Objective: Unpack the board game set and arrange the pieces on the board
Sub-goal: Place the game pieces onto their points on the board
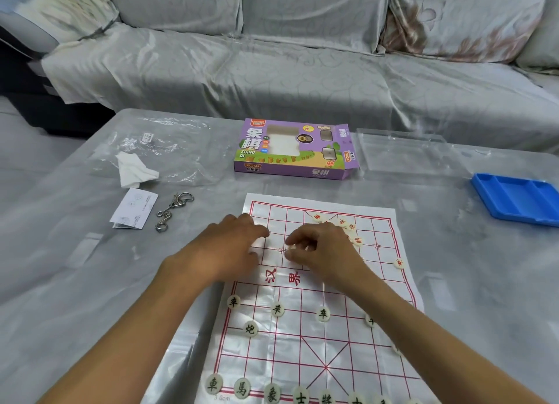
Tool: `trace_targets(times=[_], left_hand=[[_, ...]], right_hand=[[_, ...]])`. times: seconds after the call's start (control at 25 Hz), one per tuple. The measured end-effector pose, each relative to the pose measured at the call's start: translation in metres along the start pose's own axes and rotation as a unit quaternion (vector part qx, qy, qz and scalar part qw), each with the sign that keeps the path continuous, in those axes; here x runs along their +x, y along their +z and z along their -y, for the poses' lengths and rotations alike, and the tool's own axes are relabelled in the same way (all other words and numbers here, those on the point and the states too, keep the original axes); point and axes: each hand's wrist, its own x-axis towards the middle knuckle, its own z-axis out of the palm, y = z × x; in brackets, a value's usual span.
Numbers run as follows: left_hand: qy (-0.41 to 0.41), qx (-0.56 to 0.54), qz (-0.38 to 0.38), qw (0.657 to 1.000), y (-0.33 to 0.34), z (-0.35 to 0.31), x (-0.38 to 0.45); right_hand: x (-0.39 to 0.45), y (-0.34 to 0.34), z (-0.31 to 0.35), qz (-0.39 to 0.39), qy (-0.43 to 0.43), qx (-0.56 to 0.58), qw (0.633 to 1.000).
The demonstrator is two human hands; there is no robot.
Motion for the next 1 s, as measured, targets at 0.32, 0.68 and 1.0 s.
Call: trace_targets(times=[0.32,0.68,1.0], left_hand=[[-0.026,-0.027,0.080,0.996,-0.011,0.003,-0.001],[-0.037,-0.032,0.087,0.995,-0.011,0.001,-0.002],[-0.032,-0.025,0.090,0.995,-0.012,0.000,-0.003]], right_hand=[[0.002,0.013,0.000,0.000,-0.011,-0.139,0.990],[0.003,0.007,0.004,0.067,-0.026,-0.227,0.971],[0.004,0.009,0.006,0.051,-0.036,-0.272,0.960]])
